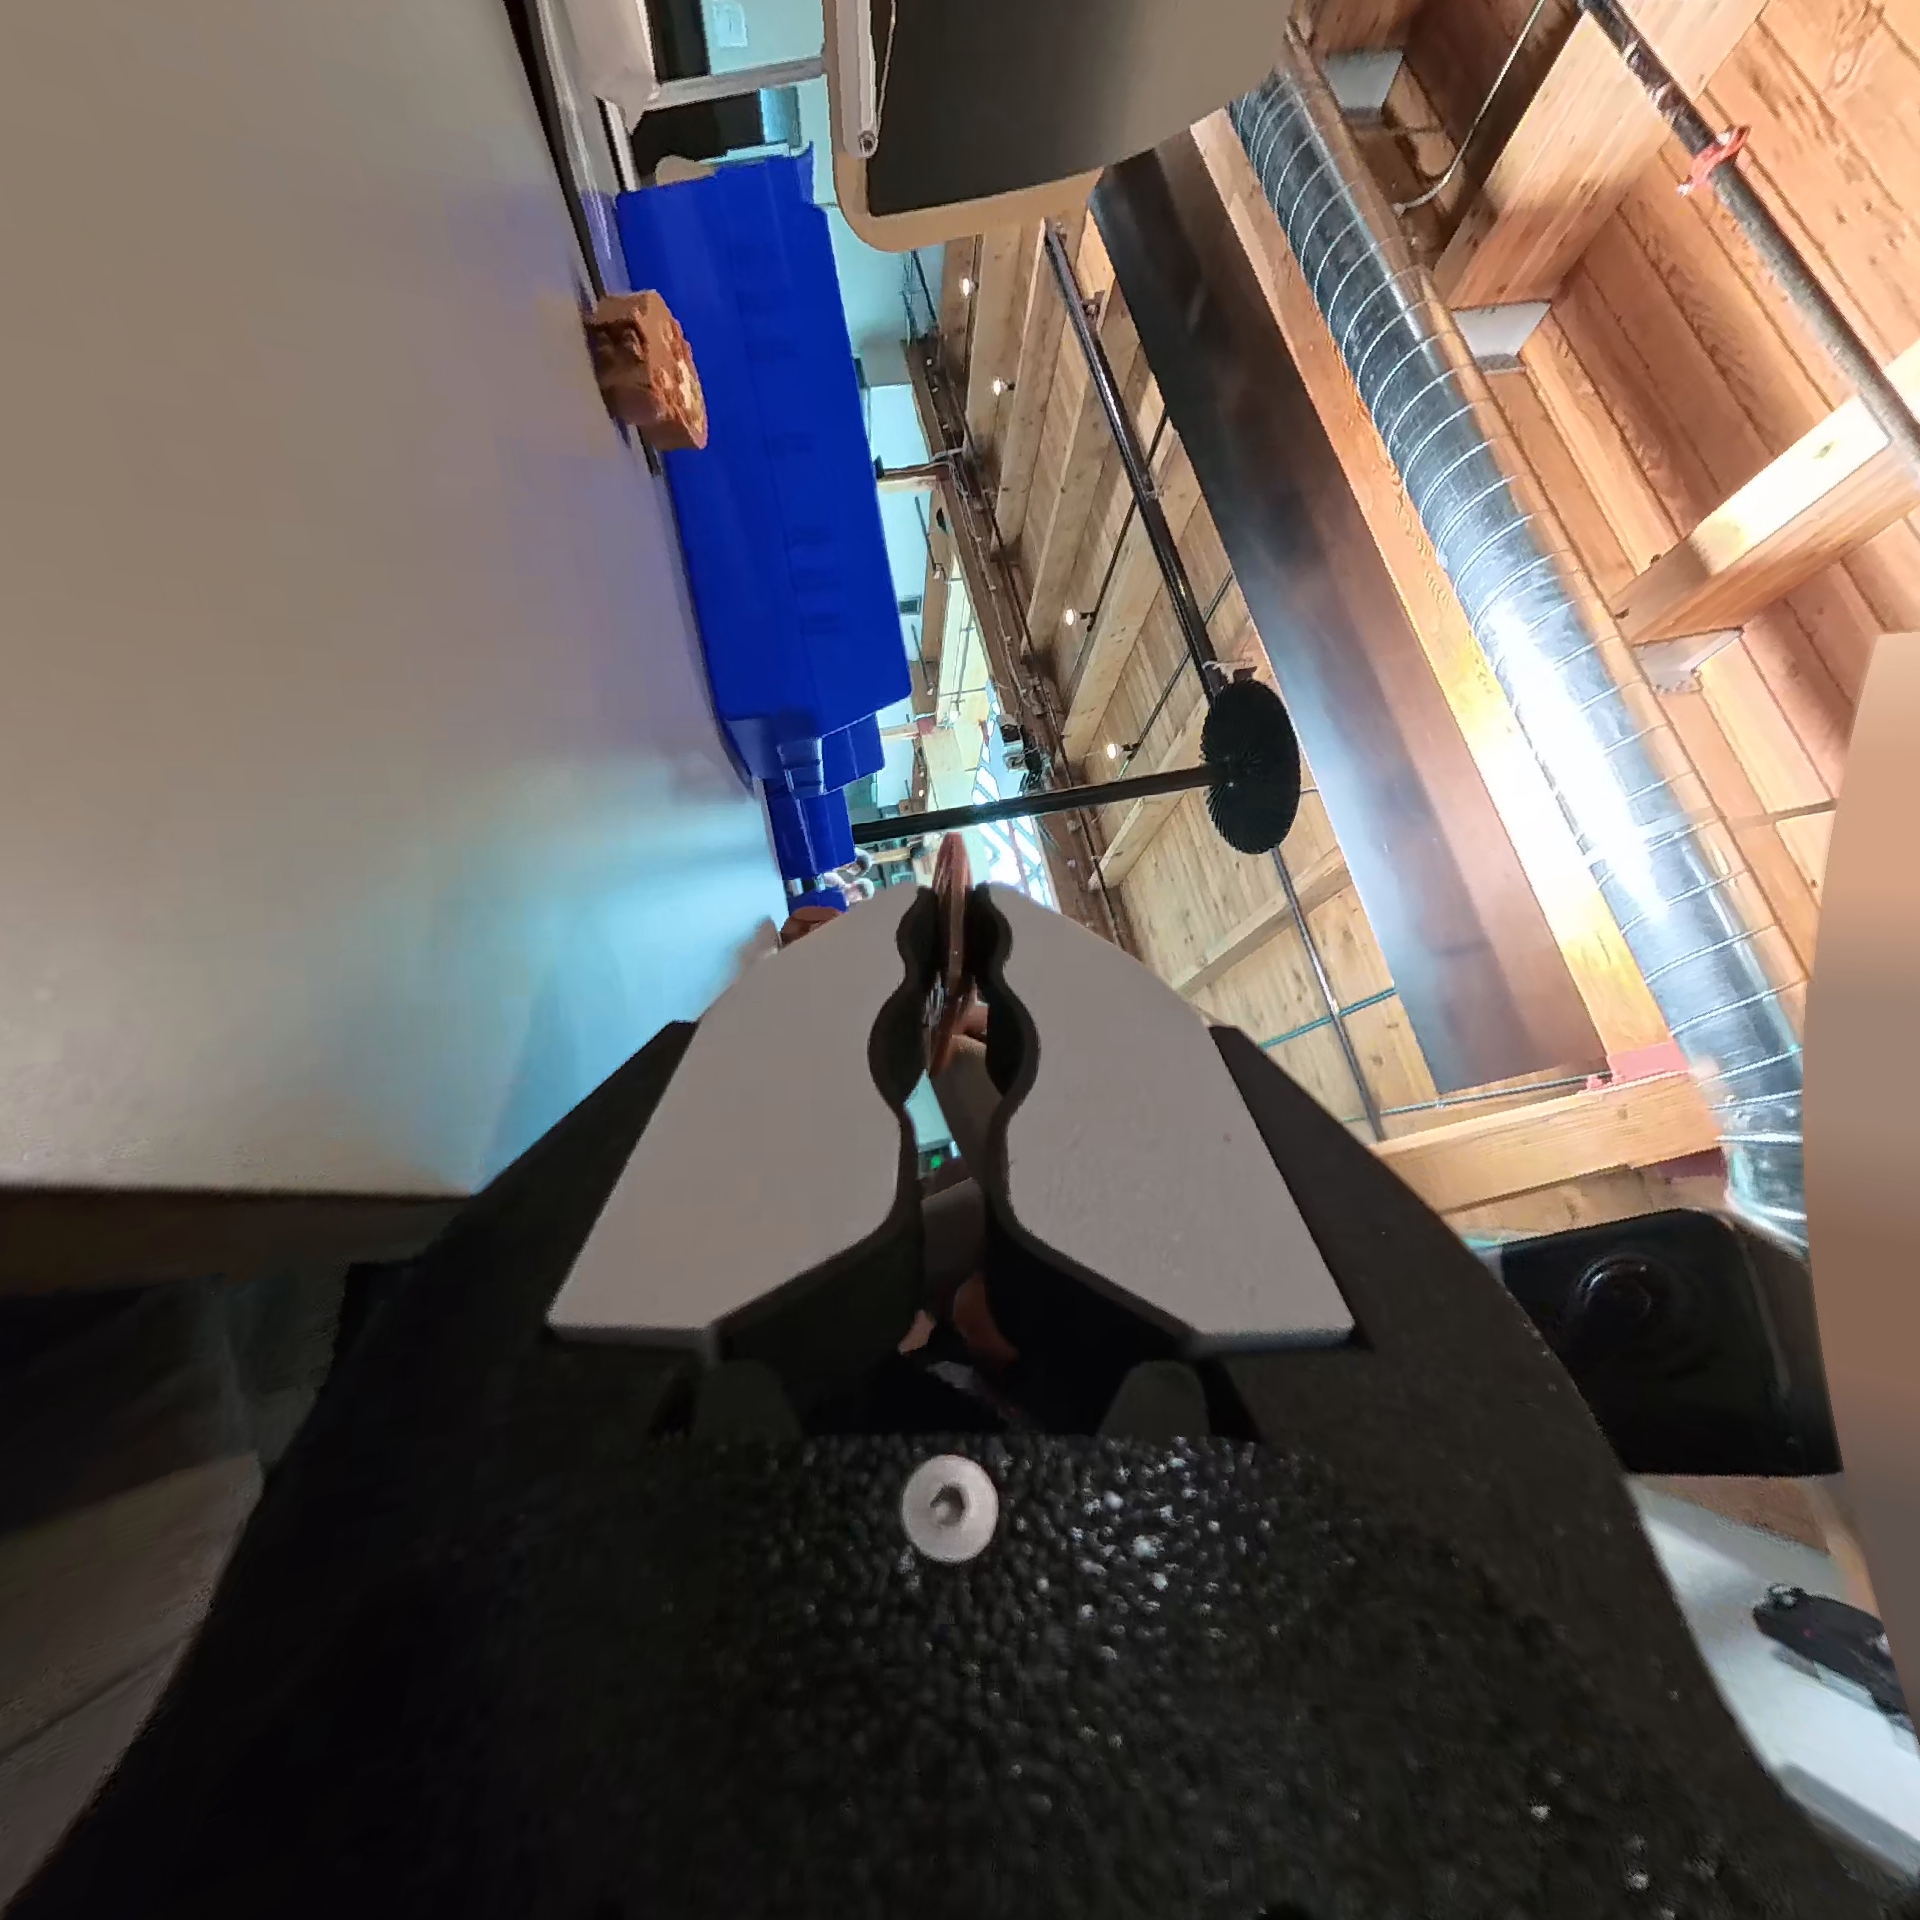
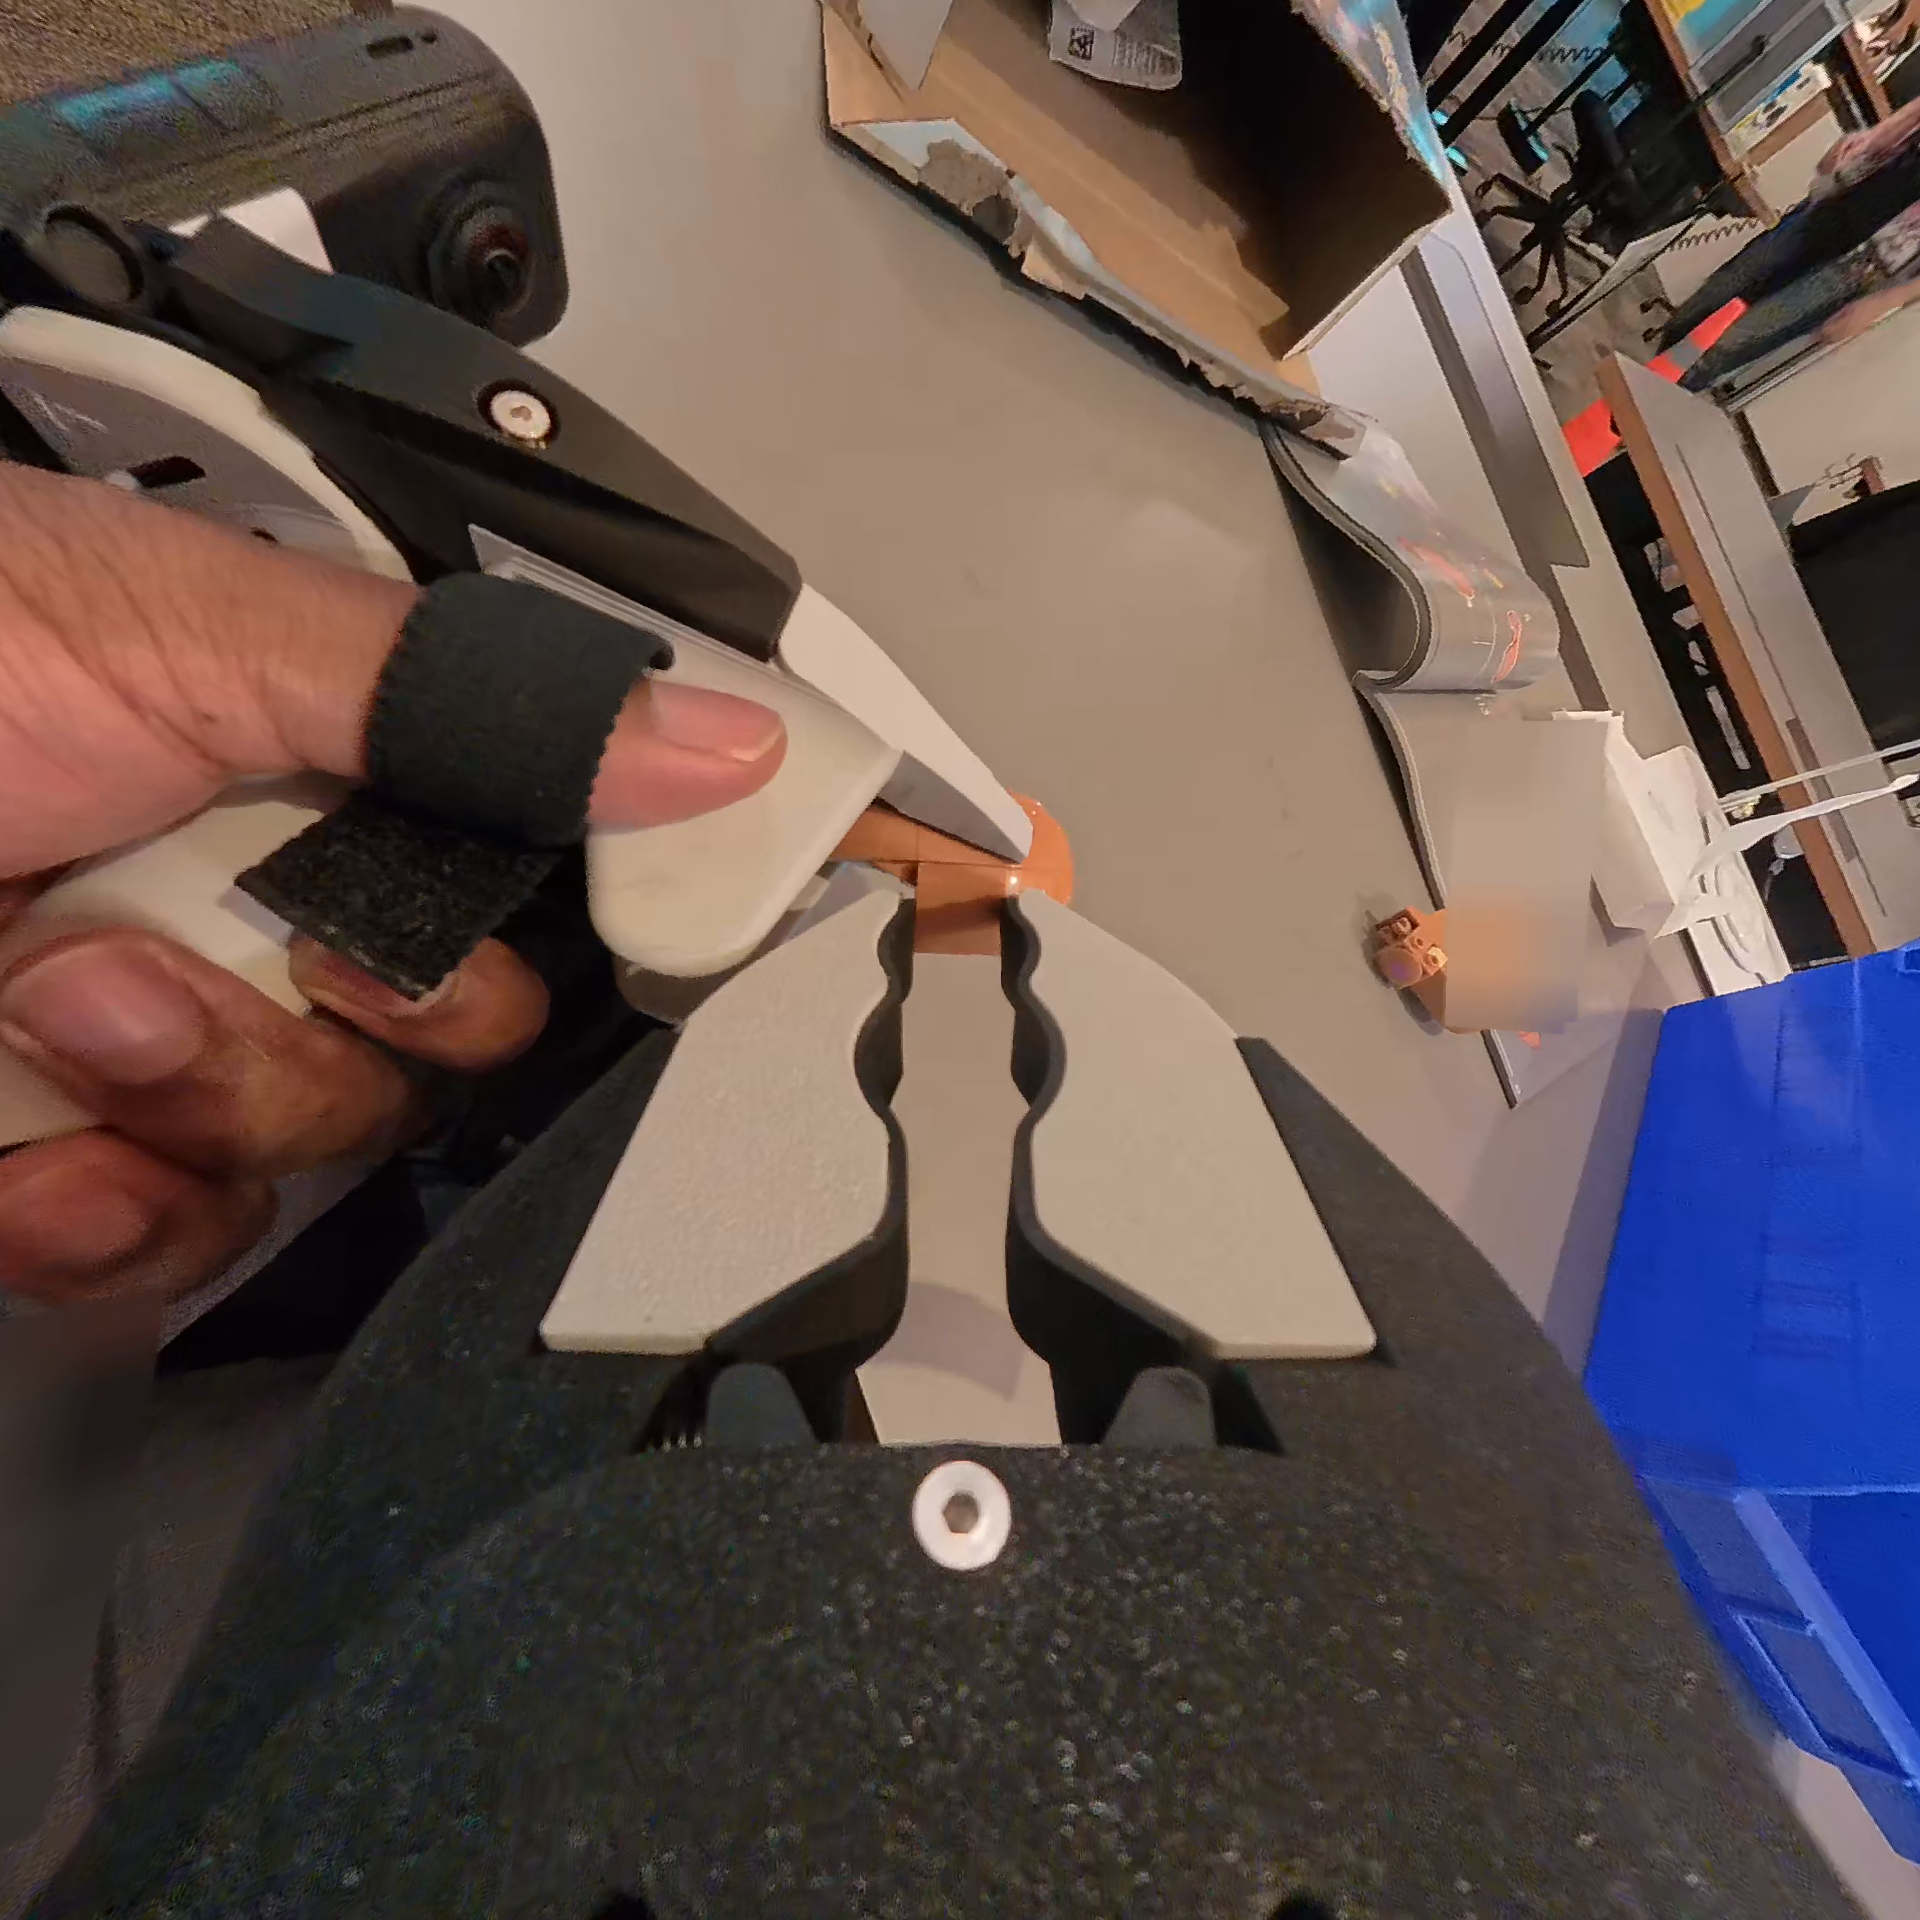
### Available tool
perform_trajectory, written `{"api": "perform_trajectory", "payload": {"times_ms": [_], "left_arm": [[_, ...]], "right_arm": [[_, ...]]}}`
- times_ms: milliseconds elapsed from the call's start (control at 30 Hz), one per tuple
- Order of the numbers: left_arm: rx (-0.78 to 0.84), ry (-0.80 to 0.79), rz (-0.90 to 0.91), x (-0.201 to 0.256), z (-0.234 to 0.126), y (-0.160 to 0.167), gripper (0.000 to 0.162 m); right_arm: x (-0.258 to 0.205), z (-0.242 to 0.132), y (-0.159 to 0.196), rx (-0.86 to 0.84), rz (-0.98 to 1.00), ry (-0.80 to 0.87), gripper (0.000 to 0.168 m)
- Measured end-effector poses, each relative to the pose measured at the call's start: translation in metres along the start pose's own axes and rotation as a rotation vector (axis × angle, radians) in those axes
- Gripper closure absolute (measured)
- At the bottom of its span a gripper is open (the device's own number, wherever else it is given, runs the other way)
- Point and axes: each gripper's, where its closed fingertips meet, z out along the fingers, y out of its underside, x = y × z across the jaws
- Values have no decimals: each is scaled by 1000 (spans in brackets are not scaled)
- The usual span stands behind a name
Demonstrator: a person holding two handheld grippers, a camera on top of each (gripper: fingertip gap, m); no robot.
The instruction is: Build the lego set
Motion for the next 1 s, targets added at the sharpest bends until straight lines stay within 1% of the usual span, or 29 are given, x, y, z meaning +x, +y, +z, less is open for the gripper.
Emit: {"api": "perform_trajectory", "payload": {"times_ms": [367,833,1000], "left_arm": [[-84,9,105,2,-2,3,157],[-182,45,239,6,-4,7,156],[-210,59,261,7,-5,8,154]], "right_arm": [[-2,-1,0,-28,-6,-40,153],[-2,-5,-2,-15,-5,-55,153],[-2,-5,-2,-11,-4,-59,153]]}}
